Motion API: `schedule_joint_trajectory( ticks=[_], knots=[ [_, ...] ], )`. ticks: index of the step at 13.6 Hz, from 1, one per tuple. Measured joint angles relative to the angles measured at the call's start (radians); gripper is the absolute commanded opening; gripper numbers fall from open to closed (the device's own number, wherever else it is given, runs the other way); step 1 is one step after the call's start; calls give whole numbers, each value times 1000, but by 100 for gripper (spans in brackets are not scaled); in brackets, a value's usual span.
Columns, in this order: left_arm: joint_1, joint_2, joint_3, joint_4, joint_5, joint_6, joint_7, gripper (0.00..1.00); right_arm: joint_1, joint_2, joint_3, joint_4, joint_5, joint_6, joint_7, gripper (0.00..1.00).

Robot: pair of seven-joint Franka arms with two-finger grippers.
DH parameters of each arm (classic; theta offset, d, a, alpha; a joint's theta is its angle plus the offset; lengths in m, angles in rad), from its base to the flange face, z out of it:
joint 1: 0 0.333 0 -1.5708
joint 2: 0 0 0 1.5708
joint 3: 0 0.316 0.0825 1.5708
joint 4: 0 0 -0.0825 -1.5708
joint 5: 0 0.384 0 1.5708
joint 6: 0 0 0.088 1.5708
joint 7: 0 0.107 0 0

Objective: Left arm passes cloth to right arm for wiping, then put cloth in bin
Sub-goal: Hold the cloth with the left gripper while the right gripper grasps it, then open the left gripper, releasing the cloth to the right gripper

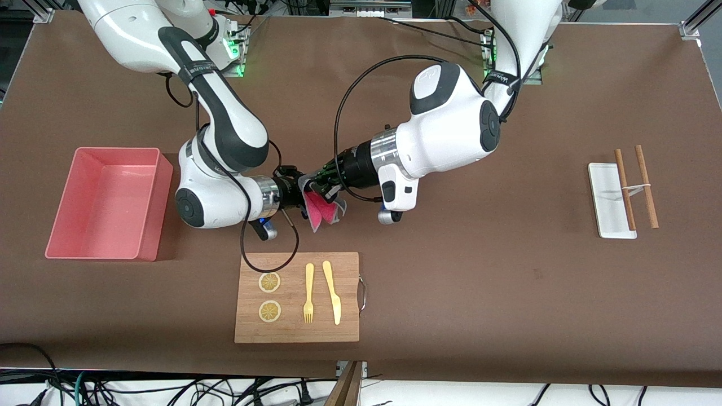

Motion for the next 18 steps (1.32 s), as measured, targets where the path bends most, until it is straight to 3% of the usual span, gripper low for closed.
schedule_joint_trajectory(
  ticks=[18],
  knots=[
    [0,0,0,3,0,0,0,0,-14,-2,-2,2,-1,-27,6,0]
  ],
)
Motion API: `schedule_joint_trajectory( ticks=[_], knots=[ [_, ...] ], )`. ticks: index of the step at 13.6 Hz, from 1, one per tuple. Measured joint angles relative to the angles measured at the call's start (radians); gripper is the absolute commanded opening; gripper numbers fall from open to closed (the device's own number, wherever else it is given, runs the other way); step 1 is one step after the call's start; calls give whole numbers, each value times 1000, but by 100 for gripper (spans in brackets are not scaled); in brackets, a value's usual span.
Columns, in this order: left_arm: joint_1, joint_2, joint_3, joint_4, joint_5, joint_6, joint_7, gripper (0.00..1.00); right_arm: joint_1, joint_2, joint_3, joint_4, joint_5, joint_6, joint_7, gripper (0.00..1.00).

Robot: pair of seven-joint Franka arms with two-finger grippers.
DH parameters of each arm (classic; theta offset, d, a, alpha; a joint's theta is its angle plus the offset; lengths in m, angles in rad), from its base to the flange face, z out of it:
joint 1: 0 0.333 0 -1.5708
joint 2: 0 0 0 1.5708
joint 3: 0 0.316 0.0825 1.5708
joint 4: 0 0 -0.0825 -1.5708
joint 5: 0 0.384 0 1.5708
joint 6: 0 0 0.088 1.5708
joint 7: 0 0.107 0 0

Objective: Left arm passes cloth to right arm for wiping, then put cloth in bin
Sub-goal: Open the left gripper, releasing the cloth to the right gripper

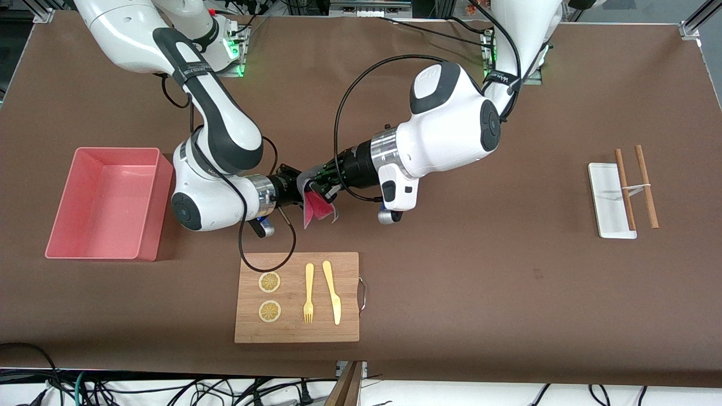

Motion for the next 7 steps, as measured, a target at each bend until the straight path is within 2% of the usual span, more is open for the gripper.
schedule_joint_trajectory(
  ticks=[1,2,7],
  knots=[
    [0,0,0,1,0,0,0,81,0,0,0,0,-1,-1,0,0],
    [1,0,1,2,0,0,-1,100,0,0,0,0,-2,-1,0,0],
    [28,-4,2,8,0,-1,-1,100,0,0,0,0,-3,-2,0,0]
  ],
)
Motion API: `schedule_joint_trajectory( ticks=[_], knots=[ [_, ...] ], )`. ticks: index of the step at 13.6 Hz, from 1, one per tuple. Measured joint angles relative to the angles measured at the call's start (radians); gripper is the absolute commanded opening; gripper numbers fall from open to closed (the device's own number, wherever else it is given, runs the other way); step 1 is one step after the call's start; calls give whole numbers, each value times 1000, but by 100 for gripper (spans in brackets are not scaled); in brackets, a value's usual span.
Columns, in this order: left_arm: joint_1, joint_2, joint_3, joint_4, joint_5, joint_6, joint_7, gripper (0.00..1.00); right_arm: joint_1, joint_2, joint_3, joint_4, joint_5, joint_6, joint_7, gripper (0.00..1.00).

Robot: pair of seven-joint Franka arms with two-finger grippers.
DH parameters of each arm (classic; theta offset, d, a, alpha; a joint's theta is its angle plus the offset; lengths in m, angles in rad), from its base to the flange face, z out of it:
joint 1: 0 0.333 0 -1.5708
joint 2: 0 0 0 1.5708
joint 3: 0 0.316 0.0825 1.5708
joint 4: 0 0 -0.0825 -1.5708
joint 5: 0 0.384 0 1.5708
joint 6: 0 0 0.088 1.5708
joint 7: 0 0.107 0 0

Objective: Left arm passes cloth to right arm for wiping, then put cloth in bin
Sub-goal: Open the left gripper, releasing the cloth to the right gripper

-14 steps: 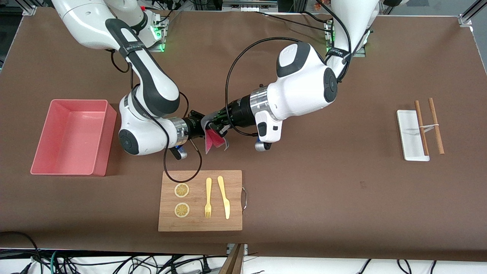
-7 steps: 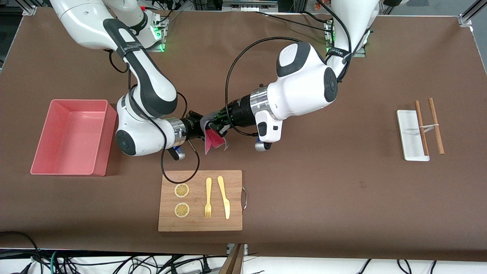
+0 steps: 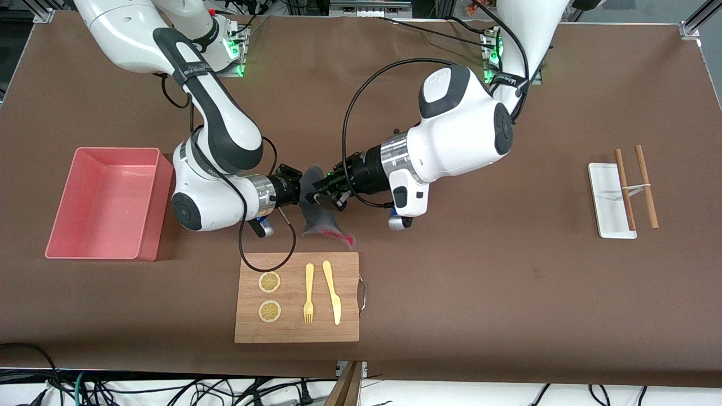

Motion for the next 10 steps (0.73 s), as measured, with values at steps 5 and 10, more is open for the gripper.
schedule_joint_trajectory(
  ticks=[5,10],
  knots=[
    [1,-4,0,1,0,-2,0,100,5,0,19,-1,0,-11,0,0],
    [61,-33,11,9,42,-179,0,100,16,4,48,-66,-50,-14,-14,0]
  ],
)
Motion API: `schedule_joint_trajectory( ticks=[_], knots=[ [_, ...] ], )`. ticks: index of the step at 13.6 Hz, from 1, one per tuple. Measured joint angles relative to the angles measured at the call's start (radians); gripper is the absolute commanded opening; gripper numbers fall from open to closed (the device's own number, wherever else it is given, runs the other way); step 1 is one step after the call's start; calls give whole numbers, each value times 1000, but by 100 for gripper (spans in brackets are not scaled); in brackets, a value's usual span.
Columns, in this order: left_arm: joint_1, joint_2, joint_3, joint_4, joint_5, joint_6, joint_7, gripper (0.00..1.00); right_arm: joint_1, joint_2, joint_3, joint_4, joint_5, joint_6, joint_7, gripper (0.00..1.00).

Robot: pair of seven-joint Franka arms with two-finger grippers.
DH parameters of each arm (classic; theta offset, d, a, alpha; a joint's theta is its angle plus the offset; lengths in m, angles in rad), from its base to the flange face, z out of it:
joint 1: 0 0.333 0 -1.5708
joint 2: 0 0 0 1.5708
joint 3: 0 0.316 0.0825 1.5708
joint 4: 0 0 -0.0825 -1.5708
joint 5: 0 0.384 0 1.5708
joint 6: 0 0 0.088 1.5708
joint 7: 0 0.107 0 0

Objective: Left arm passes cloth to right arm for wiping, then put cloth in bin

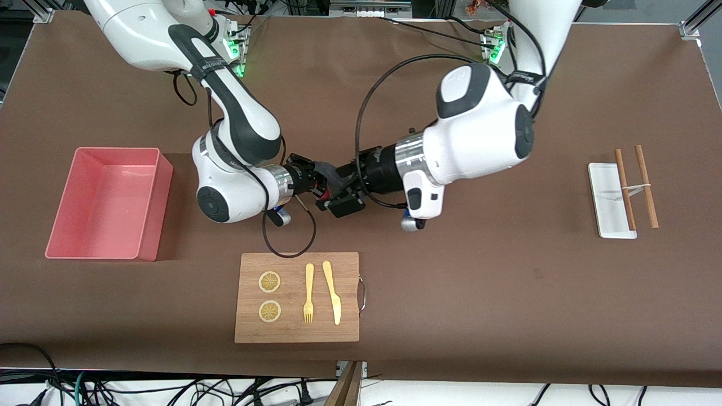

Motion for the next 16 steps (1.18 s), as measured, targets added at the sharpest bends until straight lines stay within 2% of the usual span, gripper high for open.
schedule_joint_trajectory(
  ticks=[4,9,10,13,16],
  knots=[
    [74,-37,0,4,141,-213,5,100,-4,16,-24,-65,-104,1,-89,0],
    [89,-77,0,6,393,-412,224,100,-18,17,-197,-83,-157,-2,-396,0],
    [96,-83,1,6,447,-452,293,100,-22,16,-230,-83,-167,-11,-458,0],
    [131,-96,1,6,602,-573,536,100,-31,7,-313,-81,-272,-53,-618,0],
    [150,-121,1,6,728,-663,759,100,-35,-10,-393,-78,-302,-87,-787,0]
  ],
)
